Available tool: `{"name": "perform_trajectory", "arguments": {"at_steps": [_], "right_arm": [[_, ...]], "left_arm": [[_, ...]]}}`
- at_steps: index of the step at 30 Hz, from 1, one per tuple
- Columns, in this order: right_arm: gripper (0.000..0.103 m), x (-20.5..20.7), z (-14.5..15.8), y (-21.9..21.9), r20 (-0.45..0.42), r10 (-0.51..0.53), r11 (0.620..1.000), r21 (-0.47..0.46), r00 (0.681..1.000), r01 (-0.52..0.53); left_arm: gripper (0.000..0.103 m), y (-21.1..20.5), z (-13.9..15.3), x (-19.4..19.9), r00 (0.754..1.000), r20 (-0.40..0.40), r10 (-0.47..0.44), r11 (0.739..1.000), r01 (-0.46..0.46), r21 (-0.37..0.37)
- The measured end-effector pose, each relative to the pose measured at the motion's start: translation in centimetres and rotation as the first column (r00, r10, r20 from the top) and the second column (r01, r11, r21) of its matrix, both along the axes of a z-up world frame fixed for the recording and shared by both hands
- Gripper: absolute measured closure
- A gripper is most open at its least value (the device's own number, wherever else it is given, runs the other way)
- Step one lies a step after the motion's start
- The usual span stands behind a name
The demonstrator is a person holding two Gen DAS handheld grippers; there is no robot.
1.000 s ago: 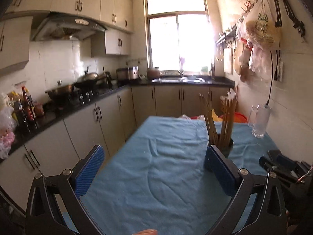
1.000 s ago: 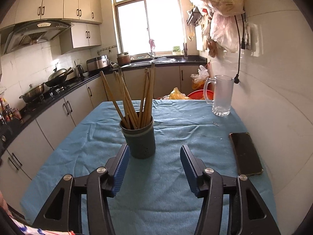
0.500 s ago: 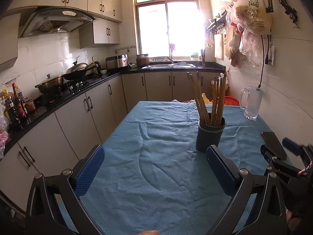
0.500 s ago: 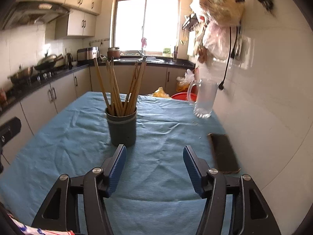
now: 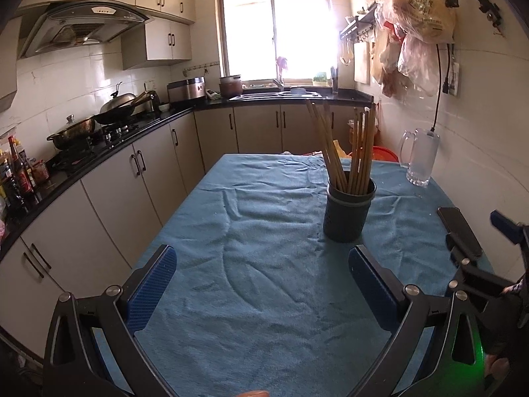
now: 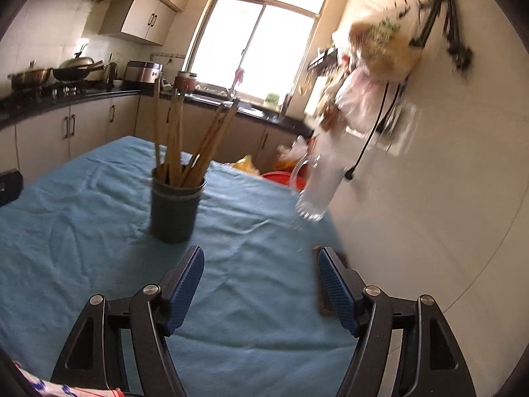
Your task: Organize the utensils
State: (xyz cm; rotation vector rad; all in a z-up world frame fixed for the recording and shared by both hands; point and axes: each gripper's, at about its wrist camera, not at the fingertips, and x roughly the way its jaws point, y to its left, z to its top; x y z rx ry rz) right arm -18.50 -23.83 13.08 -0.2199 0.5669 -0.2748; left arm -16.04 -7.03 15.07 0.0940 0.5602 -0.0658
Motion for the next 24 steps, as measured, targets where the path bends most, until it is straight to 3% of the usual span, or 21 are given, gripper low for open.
{"name": "perform_trajectory", "arguments": {"at_steps": [15,24], "right_arm": [[0.027,0.6,-0.9,-1.2,-0.034,-0.004,0.982,0.186,0.999,0.011],[0.027,1.0,-1.8,-1.8,-0.056,-0.014,0.976,0.215,0.998,0.026]], "left_arm": [[0.000,-0.3,-2.1,1.0,0.995,-0.085,-0.048,0.999,0.046,-0.029],[0.000,-0.8,-3.2,1.5,0.990,-0.124,-0.061,0.998,0.056,-0.036]]}}
